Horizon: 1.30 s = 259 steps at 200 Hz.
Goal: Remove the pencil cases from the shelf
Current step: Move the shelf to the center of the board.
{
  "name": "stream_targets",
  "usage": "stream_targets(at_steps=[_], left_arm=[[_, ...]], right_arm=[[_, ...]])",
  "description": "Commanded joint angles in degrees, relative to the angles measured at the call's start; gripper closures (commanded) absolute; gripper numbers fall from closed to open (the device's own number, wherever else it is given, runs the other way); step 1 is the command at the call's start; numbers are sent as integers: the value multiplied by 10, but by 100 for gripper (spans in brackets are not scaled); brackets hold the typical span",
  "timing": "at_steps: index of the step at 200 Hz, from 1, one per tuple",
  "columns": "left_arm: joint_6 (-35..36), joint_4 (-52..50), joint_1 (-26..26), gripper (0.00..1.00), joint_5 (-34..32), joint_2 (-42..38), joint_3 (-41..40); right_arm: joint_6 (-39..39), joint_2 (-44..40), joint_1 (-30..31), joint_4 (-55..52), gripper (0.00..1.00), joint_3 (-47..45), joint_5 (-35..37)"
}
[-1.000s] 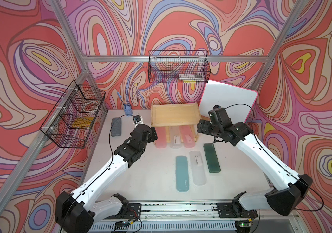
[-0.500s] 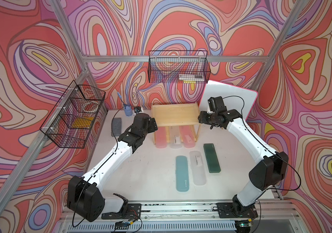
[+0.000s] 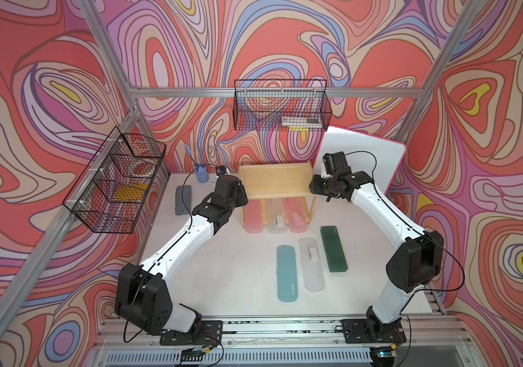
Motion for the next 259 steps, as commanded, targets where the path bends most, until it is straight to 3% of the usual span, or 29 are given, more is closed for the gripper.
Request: stream_targets(at_steps=[1, 42, 77, 129, 144, 159, 167, 176, 188, 198, 211, 259], left_arm=[[14, -2, 6, 50, -6, 18, 21], [15, 0, 9, 68, -9, 42, 34], [15, 10, 17, 75, -9, 64, 40], [14, 33, 44, 75, 5, 111, 71], [15, 31, 54, 69, 11, 127, 88], [17, 32, 60, 54, 16, 135, 98], [20, 35, 61, 43, 18, 134, 99], [21, 36, 60, 35, 18, 128, 98], [19, 37, 60, 25, 20, 115, 92], [14, 42, 61, 18, 22, 97, 81], [5, 41, 61, 17, 24, 69, 70], [-100, 47, 61, 12, 54, -101, -37]], right_arm=[[5, 20, -3, 1, 74, 3, -2], [16, 29, -4, 15, 88, -1, -13], [27, 47, -2, 24, 93, 7, -21], [45, 95, -3, 39, 92, 48, -32], [50, 111, -3, 40, 91, 67, -43], [53, 122, -2, 43, 80, 77, -47], [55, 120, -3, 45, 65, 77, -46], [57, 112, -2, 53, 43, 70, -42], [59, 93, -3, 67, 24, 55, -39], [58, 74, -2, 78, 14, 46, -36], [57, 47, -2, 81, 4, 35, -30], [44, -76, 10, 86, 2, -26, -4]])
